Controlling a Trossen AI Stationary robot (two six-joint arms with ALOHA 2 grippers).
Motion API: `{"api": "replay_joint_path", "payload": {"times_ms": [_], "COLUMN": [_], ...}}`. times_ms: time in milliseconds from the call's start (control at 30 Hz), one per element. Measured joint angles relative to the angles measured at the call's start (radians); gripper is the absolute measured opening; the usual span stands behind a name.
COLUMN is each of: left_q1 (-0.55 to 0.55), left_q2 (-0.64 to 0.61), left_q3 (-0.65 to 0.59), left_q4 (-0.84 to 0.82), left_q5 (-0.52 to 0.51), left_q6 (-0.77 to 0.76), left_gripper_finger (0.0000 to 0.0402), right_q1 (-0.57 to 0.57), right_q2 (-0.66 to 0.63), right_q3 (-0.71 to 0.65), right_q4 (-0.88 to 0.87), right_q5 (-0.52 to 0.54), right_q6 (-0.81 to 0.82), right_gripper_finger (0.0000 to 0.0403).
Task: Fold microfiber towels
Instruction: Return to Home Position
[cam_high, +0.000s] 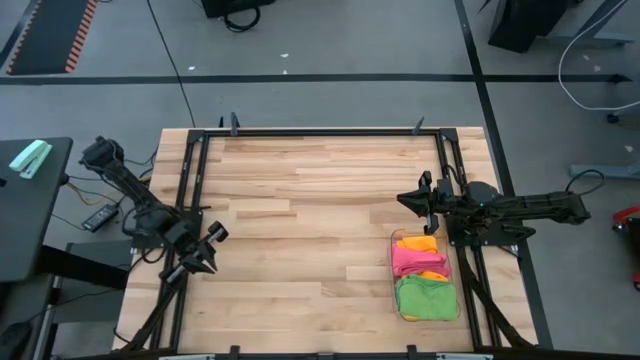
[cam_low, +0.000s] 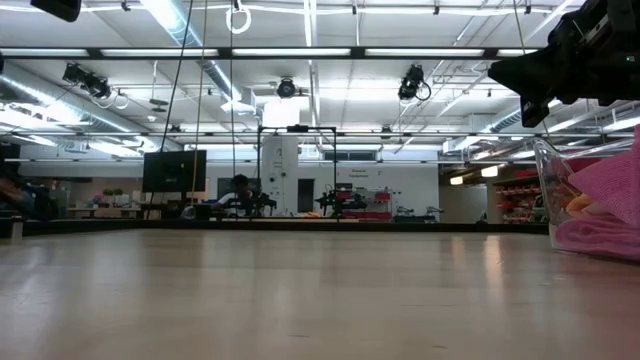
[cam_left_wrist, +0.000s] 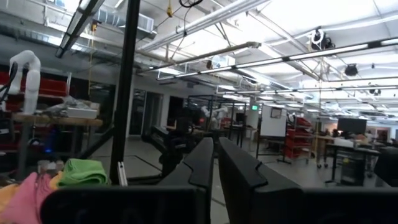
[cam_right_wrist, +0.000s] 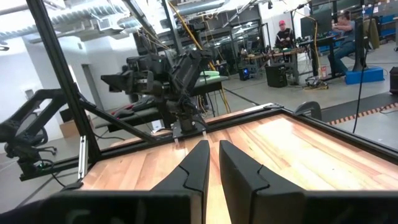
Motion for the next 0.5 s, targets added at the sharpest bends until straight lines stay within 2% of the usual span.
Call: {"api": "replay_joint_path", "payload": {"times_ms": [233, 367, 500], "left_q1": [0.001, 0.001, 0.002], "left_q2": [-0.106, -0.126, -0.127], "left_q3": [0.0, 0.0, 0.0], "left_q4": [-0.101, -0.174, -0.222], "left_q5": [0.005, 0.003, -0.068], "left_q6": [-0.019, -0.013, 0.028], "left_gripper_finger": [0.0031, 0.0038, 0.004], "right_q1": [0.0, 0.0, 0.0], "right_q2": [0.0, 0.0, 0.0], "right_q3": [0.0, 0.0, 0.0], "right_q4": [0.0, 0.0, 0.0], "right_q5": [0.0, 0.0, 0.0], "right_q6": [0.0, 0.0, 0.0], "right_gripper_finger": [0.0044, 0.0044, 0.0044]}}
